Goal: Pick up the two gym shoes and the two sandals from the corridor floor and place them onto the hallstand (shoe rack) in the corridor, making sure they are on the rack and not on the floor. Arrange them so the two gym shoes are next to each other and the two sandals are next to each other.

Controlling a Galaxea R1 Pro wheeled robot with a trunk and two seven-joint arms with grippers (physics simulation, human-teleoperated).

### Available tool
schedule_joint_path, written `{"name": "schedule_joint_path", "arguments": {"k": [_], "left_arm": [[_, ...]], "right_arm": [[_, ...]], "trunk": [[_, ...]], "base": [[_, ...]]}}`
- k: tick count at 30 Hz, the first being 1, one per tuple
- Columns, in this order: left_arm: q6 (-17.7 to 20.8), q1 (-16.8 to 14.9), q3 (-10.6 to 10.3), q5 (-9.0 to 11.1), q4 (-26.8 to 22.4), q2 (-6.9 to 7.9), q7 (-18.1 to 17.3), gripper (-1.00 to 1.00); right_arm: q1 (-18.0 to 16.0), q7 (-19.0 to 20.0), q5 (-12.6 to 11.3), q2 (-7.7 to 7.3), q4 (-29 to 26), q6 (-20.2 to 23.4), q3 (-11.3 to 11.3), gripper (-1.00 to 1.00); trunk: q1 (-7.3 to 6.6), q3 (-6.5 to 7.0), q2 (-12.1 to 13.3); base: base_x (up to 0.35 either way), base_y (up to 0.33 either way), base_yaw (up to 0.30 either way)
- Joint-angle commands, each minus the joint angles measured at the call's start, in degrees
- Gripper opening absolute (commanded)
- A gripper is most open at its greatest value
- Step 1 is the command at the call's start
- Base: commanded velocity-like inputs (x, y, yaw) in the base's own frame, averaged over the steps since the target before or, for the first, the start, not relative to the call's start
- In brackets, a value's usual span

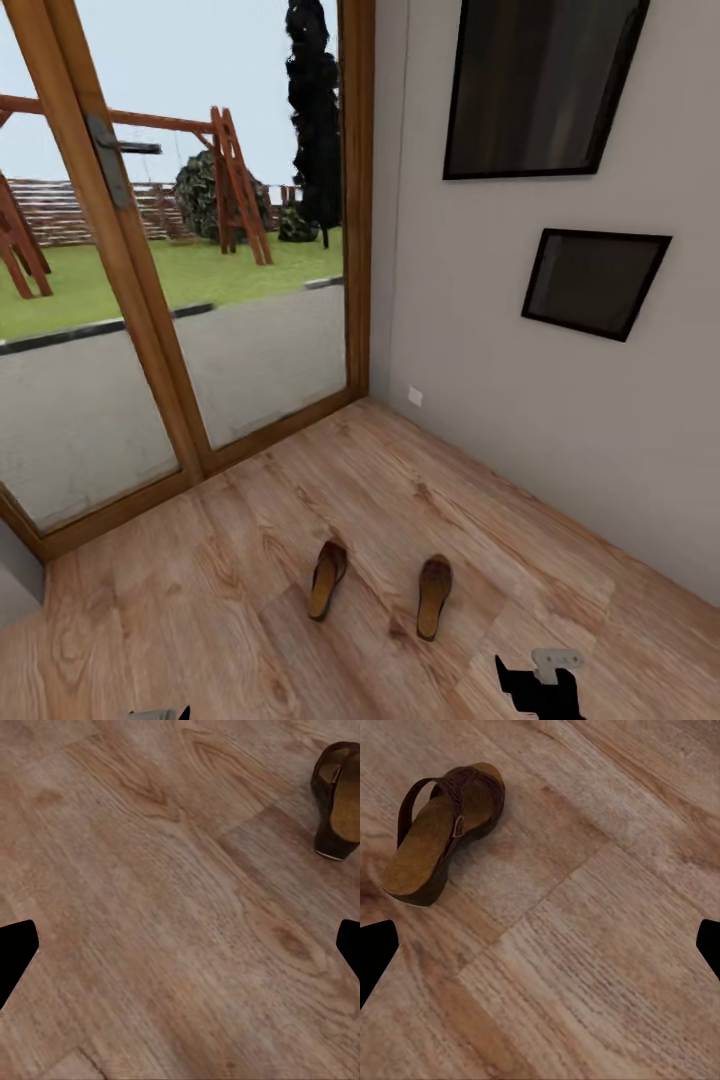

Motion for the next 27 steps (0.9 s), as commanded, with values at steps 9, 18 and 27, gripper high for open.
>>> {"name": "schedule_joint_path", "arguments": {"k": [9, 18, 27], "left_arm": [[0.00, -0.04, 0.14, 0.56, 0.04, 0.01, -0.57, 1.00], [2.21, -1.40, -0.24, -0.20, -0.77, -0.28, -0.50, 1.00], [17.36, -10.87, -0.39, -5.18, -2.56, -1.86, -0.51, 1.00]], "right_arm": [[-0.04, 0.48, 0.00, 0.18, -0.01, -0.22, -0.30, 1.00], [-0.04, 0.56, 0.20, -0.37, -5.52, 0.20, -0.30, 1.00], [-0.04, 0.66, 0.75, -0.46, -26.94, 14.18, -0.30, 1.00]], "trunk": [[0.01, -0.05, -0.02], [0.01, -0.05, -0.02], [0.01, -0.05, -0.02]], "base": [[0.094, 0.089, 0.000], [0.003, 0.003, 0.000], [0.000, 0.000, 0.000]]}}
